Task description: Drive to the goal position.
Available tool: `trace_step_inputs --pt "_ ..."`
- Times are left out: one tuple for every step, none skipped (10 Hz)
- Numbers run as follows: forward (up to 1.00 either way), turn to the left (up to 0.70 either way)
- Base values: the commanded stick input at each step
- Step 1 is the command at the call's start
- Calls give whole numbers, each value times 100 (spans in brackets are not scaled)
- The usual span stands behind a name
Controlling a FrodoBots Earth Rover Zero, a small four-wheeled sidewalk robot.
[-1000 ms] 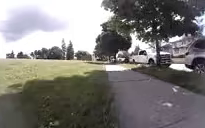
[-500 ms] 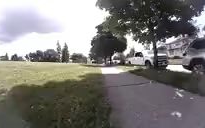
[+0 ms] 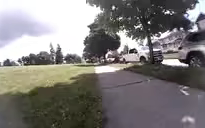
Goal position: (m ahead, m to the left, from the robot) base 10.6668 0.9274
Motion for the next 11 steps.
trace_step_inputs --pt "70 0" --pt "70 0" --pt "70 0" --pt "70 0" --pt "70 0" --pt "70 0" --pt "70 0" --pt "70 0" --pt "70 0" --pt "70 0" --pt "70 0"
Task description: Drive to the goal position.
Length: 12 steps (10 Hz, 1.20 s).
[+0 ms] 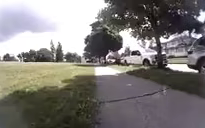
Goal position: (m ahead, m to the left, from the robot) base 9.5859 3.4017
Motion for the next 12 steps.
trace_step_inputs --pt "70 0" --pt "70 0" --pt "70 0" --pt "70 0" --pt "70 0" --pt "70 0" --pt "70 0" --pt "70 0" --pt "70 0" --pt "70 0" --pt "70 0" --pt "70 0"
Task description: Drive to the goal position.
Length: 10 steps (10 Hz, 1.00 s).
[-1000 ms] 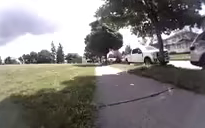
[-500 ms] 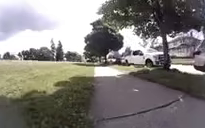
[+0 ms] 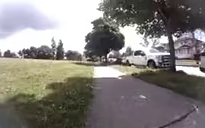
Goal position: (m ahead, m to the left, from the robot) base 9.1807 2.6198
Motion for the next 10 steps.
trace_step_inputs --pt "70 0" --pt "70 0" --pt "70 0" --pt "70 0" --pt "70 0" --pt "70 0" --pt "70 0" --pt "70 0" --pt "70 0" --pt "70 0"
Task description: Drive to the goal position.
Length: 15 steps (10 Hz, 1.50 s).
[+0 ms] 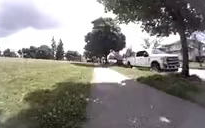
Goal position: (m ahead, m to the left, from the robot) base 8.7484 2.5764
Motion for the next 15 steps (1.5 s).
trace_step_inputs --pt "70 0" --pt "70 0" --pt "70 0" --pt "70 0" --pt "70 0" --pt "70 0" --pt "70 0" --pt "70 0" --pt "70 0" --pt "70 0" --pt "70 0" --pt "70 0" --pt "70 0" --pt "70 0" --pt "70 0"
